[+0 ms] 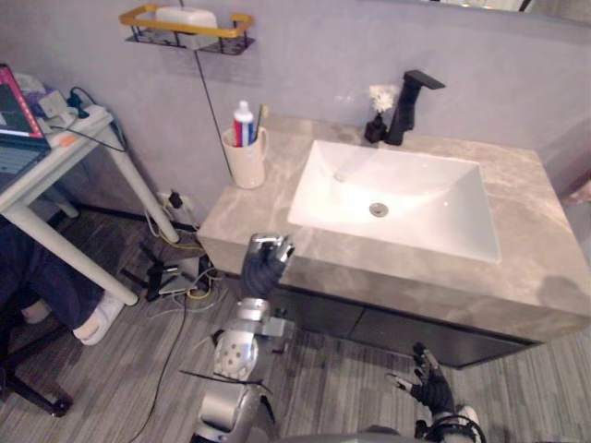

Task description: Organize washtable

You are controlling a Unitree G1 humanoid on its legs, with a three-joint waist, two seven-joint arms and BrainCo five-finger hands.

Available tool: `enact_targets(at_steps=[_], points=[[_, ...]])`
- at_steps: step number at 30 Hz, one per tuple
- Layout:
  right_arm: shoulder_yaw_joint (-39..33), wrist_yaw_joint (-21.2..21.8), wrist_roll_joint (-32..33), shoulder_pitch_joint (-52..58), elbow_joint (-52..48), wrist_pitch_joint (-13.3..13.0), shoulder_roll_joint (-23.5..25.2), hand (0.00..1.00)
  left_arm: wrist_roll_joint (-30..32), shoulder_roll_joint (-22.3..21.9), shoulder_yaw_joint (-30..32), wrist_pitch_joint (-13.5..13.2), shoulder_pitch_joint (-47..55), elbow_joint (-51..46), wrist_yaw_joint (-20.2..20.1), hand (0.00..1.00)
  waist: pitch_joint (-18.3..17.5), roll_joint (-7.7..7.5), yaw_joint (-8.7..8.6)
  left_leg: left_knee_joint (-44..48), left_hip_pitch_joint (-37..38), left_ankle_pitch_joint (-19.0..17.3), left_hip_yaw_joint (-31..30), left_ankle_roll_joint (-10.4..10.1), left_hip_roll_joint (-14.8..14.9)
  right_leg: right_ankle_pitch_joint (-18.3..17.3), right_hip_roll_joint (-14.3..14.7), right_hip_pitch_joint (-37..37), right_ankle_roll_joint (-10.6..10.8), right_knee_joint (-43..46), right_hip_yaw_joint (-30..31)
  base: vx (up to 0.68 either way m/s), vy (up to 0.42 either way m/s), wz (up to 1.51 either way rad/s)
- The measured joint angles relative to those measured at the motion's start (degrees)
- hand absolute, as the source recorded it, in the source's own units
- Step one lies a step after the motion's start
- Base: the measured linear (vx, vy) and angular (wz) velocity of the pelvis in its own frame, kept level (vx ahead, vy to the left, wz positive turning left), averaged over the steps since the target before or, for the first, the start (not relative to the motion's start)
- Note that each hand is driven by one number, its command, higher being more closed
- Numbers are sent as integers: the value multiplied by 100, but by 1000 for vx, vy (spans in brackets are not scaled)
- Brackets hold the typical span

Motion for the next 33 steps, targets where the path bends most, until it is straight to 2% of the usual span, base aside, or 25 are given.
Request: enact_targets(at_steps=[1, 2, 3, 6, 8, 10, 15, 17, 21, 24, 26, 28, 33], points=[[-34, -112, -10, -49, 85, 21, -3, 0, 5, -41, -131, -2, -127, 15, 9, 100, -75, 50, 11, -589, 104, 307, -91, -360, -44, -69, -61, -137, 148, 102, 129, 158, 264, -17], [-42, -129, -12, -58, 109, 35, 37, 0, 6, -7, -150, 9, -149, 23, 6, 100, -88, -6, 7, -625, 123, 300, -44, -339, -105, -73, -112, -165, 160, 111, 178, 184, 240, -25], [3, -135, -23, -28, 64, 24, 207, 0, 8, 63, -183, 13, -267, 17, 17, 100, -95, -158, 4, -496, 64, 203, 115, -203, -202, 7, -233, -223, 250, 56, 354, 184, 191, -19], [97, -101, -33, -58, 70, 26, 315, 0, 6, 82, -307, 15, -616, 19, 25, 100, -130, -266, 6, -97, -42, -21, 258, -92, -281, 213, -395, -282, 479, 23, 598, 173, 223, -23], [93, -97, -33, -121, 146, 16, 322, 0, 6, 82, -409, 11, -740, 21, 9, 100, -166, -308, 1, -248, 77, -31, 357, -75, -388, 318, -475, -284, 468, -65, 680, 102, 141, -18], [93, -79, -35, -401, 623, 16, 318, 0, 5, 99, -534, -3, -853, 158, 1, 100, -234, -326, -4, -516, 174, -28, 413, -74, -531, 463, -497, -278, 387, -323, 823, 66, 87, -23], [75, 31, -43, -522, 1326, 26, 234, 0, 6, 249, -533, 24, -803, 512, 2, 100, -382, -298, -26, -732, 263, 87, 302, -165, -604, 509, -474, -136, 448, -683, 834, 23, -34, -8], [61, 43, -49, -514, 1488, 27, 171, 0, 8, 287, -491, 23, -797, 512, 5, 100, -447, -296, -86, -961, 389, 217, 166, -224, -661, 522, -451, -69, 460, -737, 835, -7, -68, 1], [-146, 47, -92, -517, 1743, 25, 104, 0, 52, 313, -127, 24, -685, 511, 12, 100, -633, -188, -178, -1555, 682, 516, 57, -352, -691, 573, -346, -77, 381, -738, 897, -36, -56, -8], [-161, 54, -139, -476, 1885, 33, 53, 0, 58, 365, 112, 24, -688, 512, 38, 100, -674, -195, -180, -1952, 876, 718, 31, -409, -743, 571, -317, -83, 379, -760, 969, -80, -52, -12], [-159, 57, -192, -476, 1888, 36, 45, 0, 63, 517, 392, 17, -711, 560, 90, 100, -714, -202, -240, -2324, 1026, 960, 25, -425, -809, 568, -311, -82, 378, -837, 980, -85, -35, -7], [-159, 63, -229, -485, 1888, 61, 19, 0, 62, 593, 758, 32, -892, 998, 232, 100, -754, -145, -312, -2958, 1316, 1340, 8, -430, -887, 562, -279, -76, 330, -827, 969, -98, -46, 2], [-159, 155, -241, -490, 1888, 127, -13, 0, 80, 886, 1397, 40, -1262, 1499, 521, 100, -775, -119, -320, -3577, 1599, 1686, -16, -459, -914, 573, -207, -80, 313, -835, 961, -60, -7, -1]])
